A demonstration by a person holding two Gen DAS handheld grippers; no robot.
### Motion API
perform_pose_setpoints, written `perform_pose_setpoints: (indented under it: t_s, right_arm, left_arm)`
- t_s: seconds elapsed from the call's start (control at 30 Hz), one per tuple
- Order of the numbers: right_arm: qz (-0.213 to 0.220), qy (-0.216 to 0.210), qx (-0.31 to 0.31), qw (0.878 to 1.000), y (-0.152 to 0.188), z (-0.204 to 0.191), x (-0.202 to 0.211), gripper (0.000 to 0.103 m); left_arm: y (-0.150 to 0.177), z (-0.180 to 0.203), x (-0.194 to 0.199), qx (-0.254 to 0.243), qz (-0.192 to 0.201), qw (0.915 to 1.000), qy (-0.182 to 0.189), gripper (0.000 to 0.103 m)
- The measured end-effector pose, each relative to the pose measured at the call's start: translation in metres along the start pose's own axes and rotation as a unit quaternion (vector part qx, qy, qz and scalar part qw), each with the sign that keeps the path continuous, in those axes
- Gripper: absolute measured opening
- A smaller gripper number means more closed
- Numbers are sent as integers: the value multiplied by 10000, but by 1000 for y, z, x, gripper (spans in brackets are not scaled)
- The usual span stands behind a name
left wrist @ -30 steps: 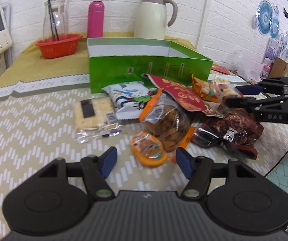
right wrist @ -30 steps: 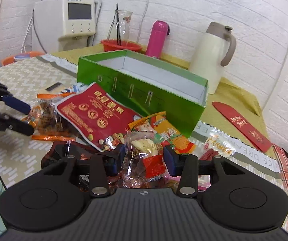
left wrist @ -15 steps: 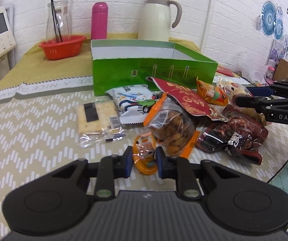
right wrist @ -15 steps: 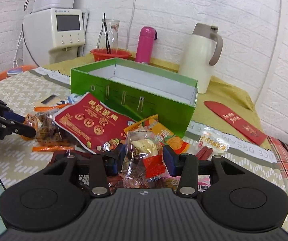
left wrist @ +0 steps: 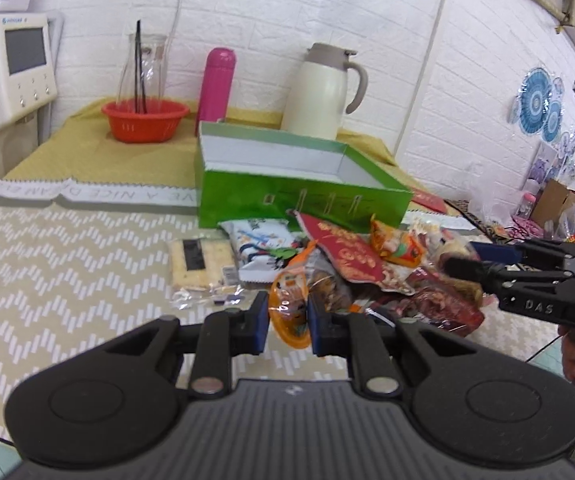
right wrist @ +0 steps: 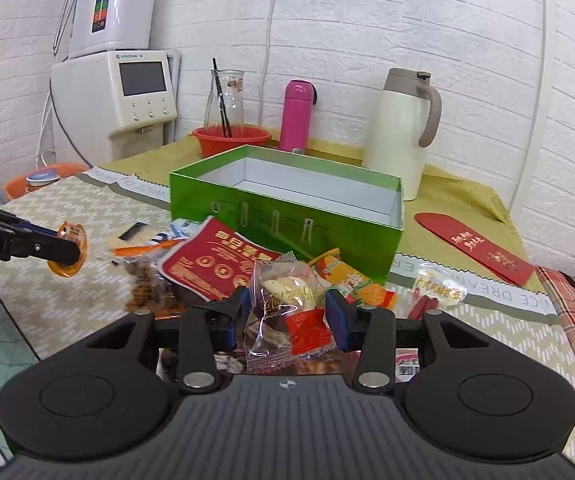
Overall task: Organize snacks
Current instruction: 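Grasp the orange snack pack with the left gripper while the right gripper grasps a clear snack bag, then carry both packs into the green box and open both grippers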
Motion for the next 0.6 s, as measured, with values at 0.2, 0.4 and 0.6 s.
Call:
perform_pose_setpoints:
  t_s: [0.2,0.4,0.6]
  right_arm:
    - [41,36,-182,9998,-7,-11,7,73]
    - [-283,-37,-406,9988,-1,-15,-2,73]
    - [-131,77,-319,9994,-22,-14,-7,73]
  left_arm:
    - [-14,8,8,37,290,9996,57,15]
    - [-14,6,3,160,284,9995,36,15]
    - [-39,6,-10,34,367,9993,-35,15]
Point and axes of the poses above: each gripper's, at about its wrist camera, not at the fingertips, and x roughly against the way its jaws point, z to its right, y to its underside, the point moved 6 cm from there along -x, roughly the way its jaws point, and after that the axes turned 5 degrees about -z, right-handed, at the moved point
